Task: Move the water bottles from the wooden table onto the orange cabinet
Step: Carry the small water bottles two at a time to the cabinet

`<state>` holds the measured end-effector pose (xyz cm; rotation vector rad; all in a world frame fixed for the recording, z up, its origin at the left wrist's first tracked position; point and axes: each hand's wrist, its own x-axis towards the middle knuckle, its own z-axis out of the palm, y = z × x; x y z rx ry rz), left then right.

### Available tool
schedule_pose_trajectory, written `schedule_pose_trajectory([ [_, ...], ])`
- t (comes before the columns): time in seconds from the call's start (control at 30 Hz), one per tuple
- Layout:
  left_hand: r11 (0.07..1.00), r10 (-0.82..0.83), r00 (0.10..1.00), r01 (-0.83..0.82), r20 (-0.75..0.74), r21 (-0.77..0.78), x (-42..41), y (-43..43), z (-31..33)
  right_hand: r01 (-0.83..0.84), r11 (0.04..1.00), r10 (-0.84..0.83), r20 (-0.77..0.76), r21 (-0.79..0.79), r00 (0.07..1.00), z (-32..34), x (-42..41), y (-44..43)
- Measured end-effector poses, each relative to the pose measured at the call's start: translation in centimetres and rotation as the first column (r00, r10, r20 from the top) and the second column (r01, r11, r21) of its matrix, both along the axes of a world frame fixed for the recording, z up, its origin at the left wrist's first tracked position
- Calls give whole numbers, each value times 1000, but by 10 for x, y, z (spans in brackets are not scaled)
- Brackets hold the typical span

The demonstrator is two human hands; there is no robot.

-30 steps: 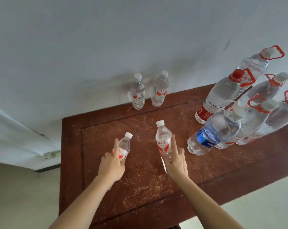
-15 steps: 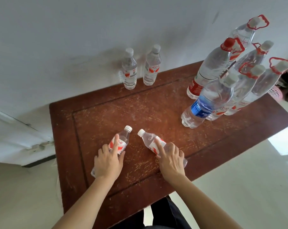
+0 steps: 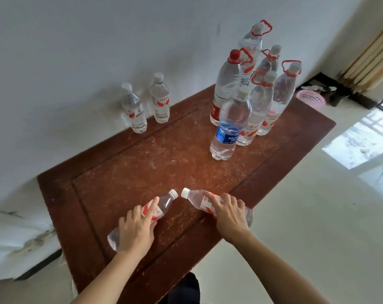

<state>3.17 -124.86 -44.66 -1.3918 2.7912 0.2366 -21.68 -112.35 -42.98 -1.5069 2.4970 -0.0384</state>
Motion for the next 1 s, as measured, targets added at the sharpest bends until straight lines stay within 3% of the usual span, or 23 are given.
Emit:
schedule_pose_trajectory([
  [0.23,960,-271,948,254,-167,-115,-104,38,57,294,936,-314,-83,-197,946,50,-55,122],
  [0.47,817,-574,757,511,-311,-267,-205,173,120,516,647,-663,-81,-561,744,112,-56,324],
  [0.57,678,-735,598,637,-318,-368,-235,257,138,578,513,-784,-71,-634,617,130,-34,423],
  [0.63,546,-836,452,746,-311,-382,-258,329,146,659,380,-877,-25,-648,481,137,-13,501],
  [0.8,320,-927,206,870,-312,-375,-280,485,169,715,226,-965,-52,-662,256,145,31,640],
  [0.87,178,-955,51,887,-293,-426,-292,558,172,738,134,-990,-61,-661,126,138,46,704],
  [0.93,178,-956,59,895,-287,-409,-296,576,180,731,147,-989,-85,-666,121,141,52,719],
  [1.0,21,-965,-87,915,-248,-402,-306,645,167,758,7,-1000,-26,-652,-14,128,73,773],
])
